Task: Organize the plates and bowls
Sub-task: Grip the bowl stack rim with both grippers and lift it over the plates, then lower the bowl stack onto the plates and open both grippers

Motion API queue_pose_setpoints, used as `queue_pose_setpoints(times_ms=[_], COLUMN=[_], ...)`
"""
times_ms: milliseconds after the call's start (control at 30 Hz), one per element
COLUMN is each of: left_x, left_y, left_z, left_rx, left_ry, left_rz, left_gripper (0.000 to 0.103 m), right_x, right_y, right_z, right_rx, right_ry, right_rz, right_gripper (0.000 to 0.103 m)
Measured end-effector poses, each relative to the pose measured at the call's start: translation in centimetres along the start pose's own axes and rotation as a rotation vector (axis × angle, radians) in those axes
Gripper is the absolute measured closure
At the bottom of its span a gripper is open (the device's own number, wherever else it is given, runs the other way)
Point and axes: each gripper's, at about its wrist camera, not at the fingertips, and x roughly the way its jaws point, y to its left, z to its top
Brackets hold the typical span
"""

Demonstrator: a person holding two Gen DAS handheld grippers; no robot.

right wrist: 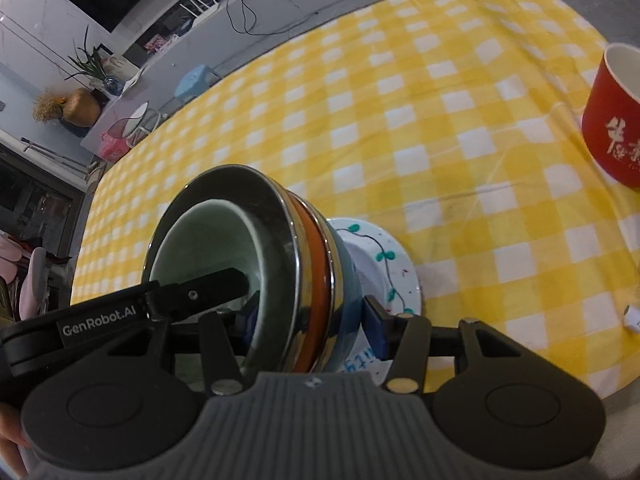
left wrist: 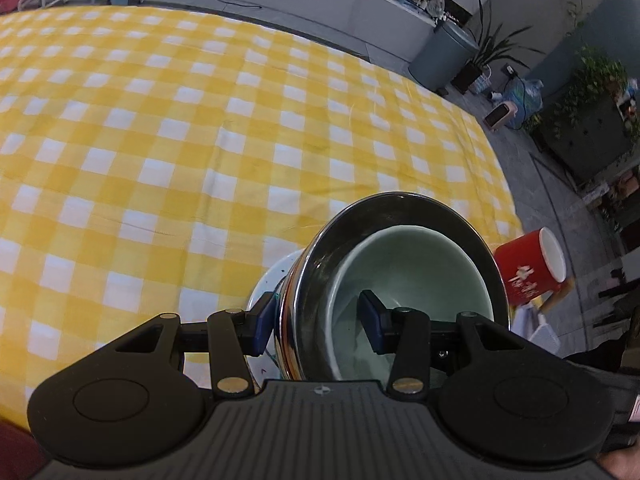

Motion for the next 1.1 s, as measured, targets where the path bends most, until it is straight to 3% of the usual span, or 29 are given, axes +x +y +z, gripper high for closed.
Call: queue_pose_setpoints(times_ms=[200,400,533,733,933,1100], left_x=[1.2,0.9,0.1,-2.0,-2.5,-3.4], left_y=[-0.3,-1.4,-1.6,-1.8,-2.4,-3.5], left_z=[-0.4,-1.1,-1.4,-1.4,-2.0,-2.9], left_rx=[0.038,0.116,0.114,0.154,0.195,0.275], left_ry=[-0.005,-0.061,-0.107,-0.192,-0.203,-0.26], left_rz=[0.008,0.044,0.066,0.103,0.138,0.21], left_gripper=[0.054,0.055,0.052,0.033,0.032,0.028], right_x=[1.0,1.6,1.3,0.1,-0.7,-1.8], right_y=[-1.1,-2.8,-2.2,-1.7,-1.4,-0.8], right_z=[-0.1,-0.3,-0.4,-0.6,-1.0,-1.7], right_rx=[0.008,0.065,0.008,-0.049,-0.078,-0.15], right_ry=[0.016,0.023,0.004,-0.068,-0.103,-0.157], right_rz=[-0.014,0.041,0.031,0.019,-0.007,-0.047], right_gripper=[0.053,0.053,0.052,0.035,0.032,0.02])
